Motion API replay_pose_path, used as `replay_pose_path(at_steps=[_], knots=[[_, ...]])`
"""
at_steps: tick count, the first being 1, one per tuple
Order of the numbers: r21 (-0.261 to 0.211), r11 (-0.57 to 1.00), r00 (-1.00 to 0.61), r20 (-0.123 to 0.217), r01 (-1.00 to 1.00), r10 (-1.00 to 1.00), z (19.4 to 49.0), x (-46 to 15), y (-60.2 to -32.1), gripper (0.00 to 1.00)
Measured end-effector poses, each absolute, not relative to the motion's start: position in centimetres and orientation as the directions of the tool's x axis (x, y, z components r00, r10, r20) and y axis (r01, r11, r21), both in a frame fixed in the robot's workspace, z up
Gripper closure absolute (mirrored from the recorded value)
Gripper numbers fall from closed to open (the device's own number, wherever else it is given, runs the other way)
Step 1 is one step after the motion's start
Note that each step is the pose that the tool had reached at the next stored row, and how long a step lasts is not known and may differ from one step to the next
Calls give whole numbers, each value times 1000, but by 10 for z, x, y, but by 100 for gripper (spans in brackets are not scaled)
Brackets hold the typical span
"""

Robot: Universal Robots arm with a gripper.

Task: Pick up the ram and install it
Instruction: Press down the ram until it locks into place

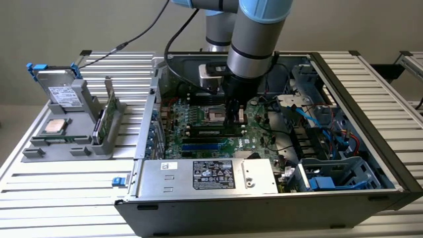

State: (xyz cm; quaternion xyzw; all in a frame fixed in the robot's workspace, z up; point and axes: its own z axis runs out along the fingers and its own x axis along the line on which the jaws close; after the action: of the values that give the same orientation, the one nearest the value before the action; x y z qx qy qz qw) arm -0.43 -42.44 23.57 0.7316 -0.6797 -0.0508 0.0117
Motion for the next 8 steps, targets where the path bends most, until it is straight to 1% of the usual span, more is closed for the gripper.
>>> replay_pose_path(at_steps=[8], knots=[[86,-76,71,-58,-993,-996,236,-15,-424,90]])
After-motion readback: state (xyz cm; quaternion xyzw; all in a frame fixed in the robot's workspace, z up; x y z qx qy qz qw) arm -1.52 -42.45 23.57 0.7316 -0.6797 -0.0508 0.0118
